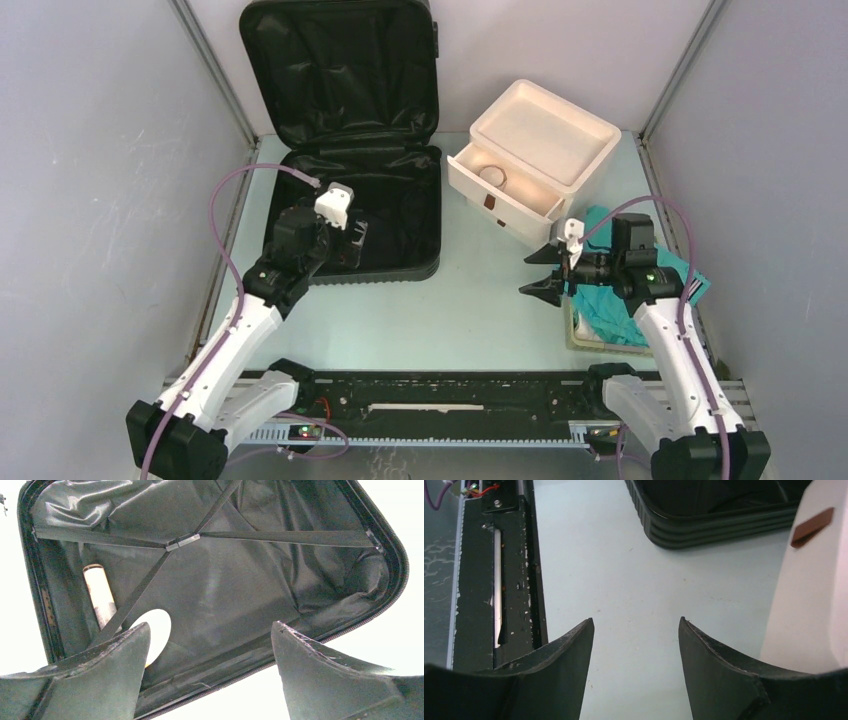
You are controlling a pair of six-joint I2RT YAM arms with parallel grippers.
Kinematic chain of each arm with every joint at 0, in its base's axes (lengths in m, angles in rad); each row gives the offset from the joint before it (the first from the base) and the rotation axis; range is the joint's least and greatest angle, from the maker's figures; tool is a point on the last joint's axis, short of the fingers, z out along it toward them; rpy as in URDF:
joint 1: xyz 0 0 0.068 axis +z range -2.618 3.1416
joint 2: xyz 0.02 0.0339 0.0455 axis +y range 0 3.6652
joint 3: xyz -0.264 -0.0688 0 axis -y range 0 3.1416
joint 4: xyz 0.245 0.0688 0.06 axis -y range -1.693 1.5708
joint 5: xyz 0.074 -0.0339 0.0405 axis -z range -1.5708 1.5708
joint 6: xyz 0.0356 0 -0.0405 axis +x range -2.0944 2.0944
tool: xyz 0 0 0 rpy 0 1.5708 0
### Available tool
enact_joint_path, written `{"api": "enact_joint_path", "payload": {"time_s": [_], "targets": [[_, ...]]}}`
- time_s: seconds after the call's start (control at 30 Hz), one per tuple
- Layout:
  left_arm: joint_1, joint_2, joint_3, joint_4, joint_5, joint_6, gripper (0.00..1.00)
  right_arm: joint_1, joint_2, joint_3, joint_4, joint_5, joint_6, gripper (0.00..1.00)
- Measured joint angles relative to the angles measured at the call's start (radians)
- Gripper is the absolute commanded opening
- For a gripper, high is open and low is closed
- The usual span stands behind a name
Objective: Open, take out, and arrange the luggage
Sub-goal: Close the drawer in the storage box.
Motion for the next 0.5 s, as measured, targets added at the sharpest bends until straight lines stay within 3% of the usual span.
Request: {"api": "enact_joint_path", "payload": {"time_s": [0.37, 0.5], "targets": [[0.001, -0.004, 0.0, 0.001, -0.028, 0.008, 0.95, 0.222, 0.123, 0.146, 0.005, 0.242, 0.042, 0.54], [0.001, -0.023, -0.002, 0.001, -0.035, 0.01, 0.96, 0.276, 0.214, 0.305, 0.008, 0.341, 0.061, 0.36]]}}
